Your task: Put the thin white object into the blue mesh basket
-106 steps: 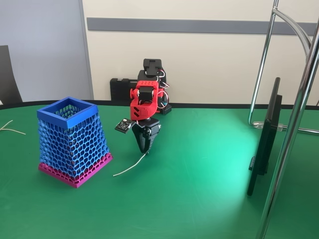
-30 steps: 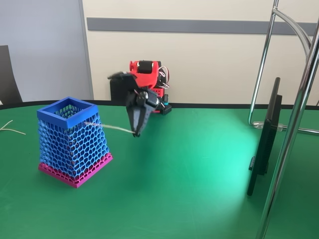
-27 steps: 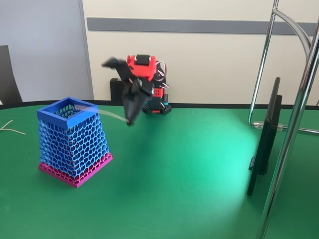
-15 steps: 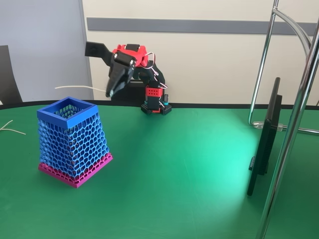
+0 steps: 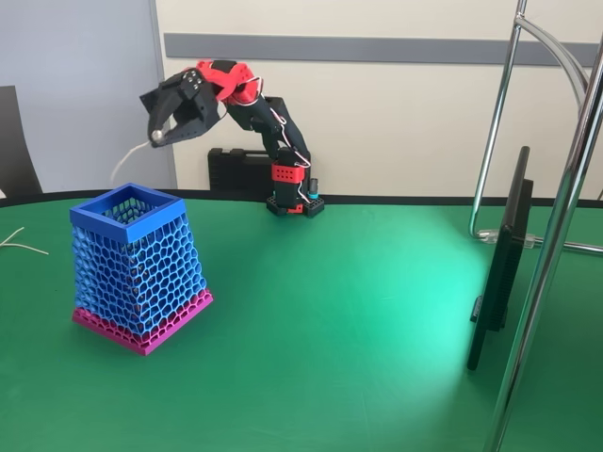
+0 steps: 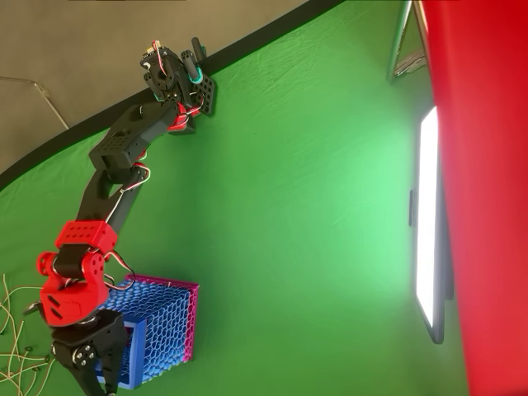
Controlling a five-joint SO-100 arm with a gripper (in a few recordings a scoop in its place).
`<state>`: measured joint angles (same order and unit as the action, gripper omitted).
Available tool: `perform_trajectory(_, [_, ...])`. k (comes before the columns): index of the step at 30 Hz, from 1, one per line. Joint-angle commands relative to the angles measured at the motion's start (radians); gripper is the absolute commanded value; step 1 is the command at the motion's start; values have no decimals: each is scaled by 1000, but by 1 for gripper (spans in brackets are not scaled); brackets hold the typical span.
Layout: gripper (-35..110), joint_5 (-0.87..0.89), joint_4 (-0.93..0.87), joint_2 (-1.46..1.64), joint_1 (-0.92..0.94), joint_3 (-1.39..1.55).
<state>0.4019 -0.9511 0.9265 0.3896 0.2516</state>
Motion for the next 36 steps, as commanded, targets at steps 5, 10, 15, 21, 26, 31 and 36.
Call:
perform_trajectory(5, [1, 149, 166, 143, 29, 285])
perform_trajectory(10, [11, 212, 221, 229, 35, 439])
perform_trajectory(15, [20, 261, 265, 345, 54, 595])
perform_trajectory(21, [24, 321, 440, 532, 86, 870])
perform_trajectory(26, [24, 316, 503, 632, 84, 1011])
perform_trajectory(31, [24, 301, 584, 716, 83, 1154])
perform_trajectory(36, [24, 301, 614, 746, 115, 1201])
